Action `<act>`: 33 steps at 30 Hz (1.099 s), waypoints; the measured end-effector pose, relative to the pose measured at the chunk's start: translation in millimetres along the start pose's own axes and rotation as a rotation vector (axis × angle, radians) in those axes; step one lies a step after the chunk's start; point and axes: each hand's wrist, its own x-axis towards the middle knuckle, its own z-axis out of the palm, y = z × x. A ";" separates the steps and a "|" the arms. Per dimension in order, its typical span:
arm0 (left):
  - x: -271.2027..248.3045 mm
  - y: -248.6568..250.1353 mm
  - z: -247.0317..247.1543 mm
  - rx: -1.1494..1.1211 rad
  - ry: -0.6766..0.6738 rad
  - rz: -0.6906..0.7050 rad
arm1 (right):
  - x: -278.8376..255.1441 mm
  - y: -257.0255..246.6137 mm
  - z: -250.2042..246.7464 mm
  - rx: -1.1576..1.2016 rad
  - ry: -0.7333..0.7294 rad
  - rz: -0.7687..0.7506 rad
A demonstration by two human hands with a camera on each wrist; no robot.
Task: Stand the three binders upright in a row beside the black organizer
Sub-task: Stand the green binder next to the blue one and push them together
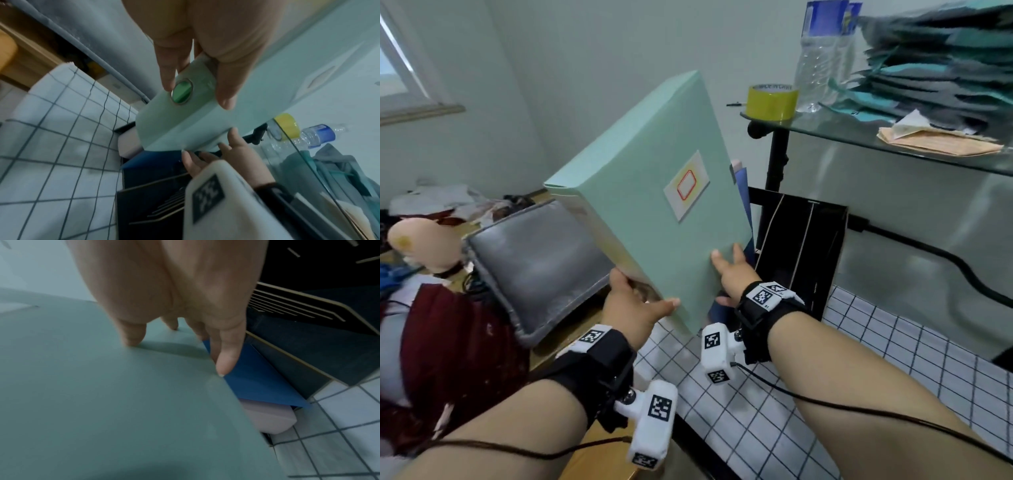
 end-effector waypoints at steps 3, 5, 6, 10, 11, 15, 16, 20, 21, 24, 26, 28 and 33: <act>0.6 2.0 23.2 0.078 0.018 0.013 | 2.4 5.2 -6.1 -0.056 -0.007 0.013; 2.0 -0.2 37.6 0.093 0.001 0.001 | 5.1 8.8 -10.3 -0.013 -0.022 0.072; 4.4 -4.7 45.0 0.092 -0.020 -0.012 | 7.1 10.8 -13.2 0.005 -0.031 0.090; 10.7 -17.1 69.0 0.164 -0.146 -0.076 | 5.4 19.6 -26.2 0.053 -0.064 0.118; 12.0 -18.2 73.6 0.222 -0.179 -0.106 | 3.6 21.6 -27.8 0.061 -0.084 0.118; 17.6 -17.3 88.0 0.563 -0.315 -0.270 | 1.2 26.8 -29.3 0.056 -0.126 0.132; 19.4 -18.7 90.5 0.593 -0.334 -0.305 | 0.3 28.2 -28.9 0.045 -0.133 0.133; 24.9 -26.3 98.4 0.530 -0.338 -0.278 | 0.6 34.0 -32.3 0.057 -0.143 0.062; 26.3 -27.8 99.4 0.496 -0.340 -0.233 | 1.3 34.3 -34.1 0.045 -0.144 0.014; 31.6 -25.6 103.9 0.410 -0.368 -0.171 | 7.9 29.3 -38.6 -0.100 -0.115 -0.120; 36.9 -23.9 107.2 0.441 -0.385 -0.166 | 11.9 23.6 -37.7 -0.233 -0.054 -0.114; 41.7 -24.0 109.0 0.517 -0.397 -0.149 | 14.5 21.7 -33.4 -0.380 0.023 -0.066; 54.2 -24.2 115.6 0.655 -0.438 -0.195 | 17.5 19.9 -28.9 -0.450 0.213 -0.038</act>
